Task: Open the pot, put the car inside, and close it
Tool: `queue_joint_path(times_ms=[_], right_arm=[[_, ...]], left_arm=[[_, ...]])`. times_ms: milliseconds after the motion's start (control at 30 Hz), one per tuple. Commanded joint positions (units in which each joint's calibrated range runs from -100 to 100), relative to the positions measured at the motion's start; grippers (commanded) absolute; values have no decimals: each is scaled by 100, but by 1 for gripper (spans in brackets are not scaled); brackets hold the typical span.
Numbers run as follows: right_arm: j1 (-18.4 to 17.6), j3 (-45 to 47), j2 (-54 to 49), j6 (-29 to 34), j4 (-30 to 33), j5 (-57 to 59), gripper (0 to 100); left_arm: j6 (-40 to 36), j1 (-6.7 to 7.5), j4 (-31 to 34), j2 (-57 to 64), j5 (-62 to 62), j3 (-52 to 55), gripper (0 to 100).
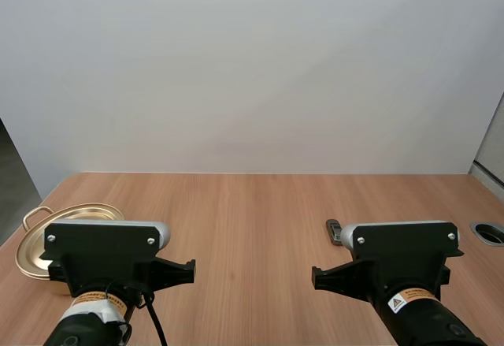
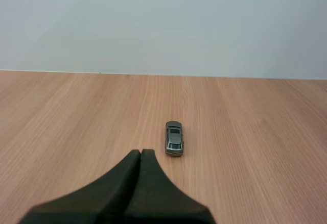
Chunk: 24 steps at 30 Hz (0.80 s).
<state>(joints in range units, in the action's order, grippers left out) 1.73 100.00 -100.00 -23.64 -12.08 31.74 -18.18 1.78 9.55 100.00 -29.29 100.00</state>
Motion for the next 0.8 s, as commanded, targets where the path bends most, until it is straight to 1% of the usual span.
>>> queue_joint_path(times_ms=[0, 600, 767], right_arm=[[-2, 0, 0, -2, -4, 2, 0], [-2, 0, 0, -2, -4, 2, 0], [-2, 0, 0, 3, -241, -115, 0]], left_arm=[[-2, 1, -4, 0, -5, 0, 0], [-2, 2, -45, 0, -5, 0, 0], [19, 2, -67, 0, -5, 0, 0]])
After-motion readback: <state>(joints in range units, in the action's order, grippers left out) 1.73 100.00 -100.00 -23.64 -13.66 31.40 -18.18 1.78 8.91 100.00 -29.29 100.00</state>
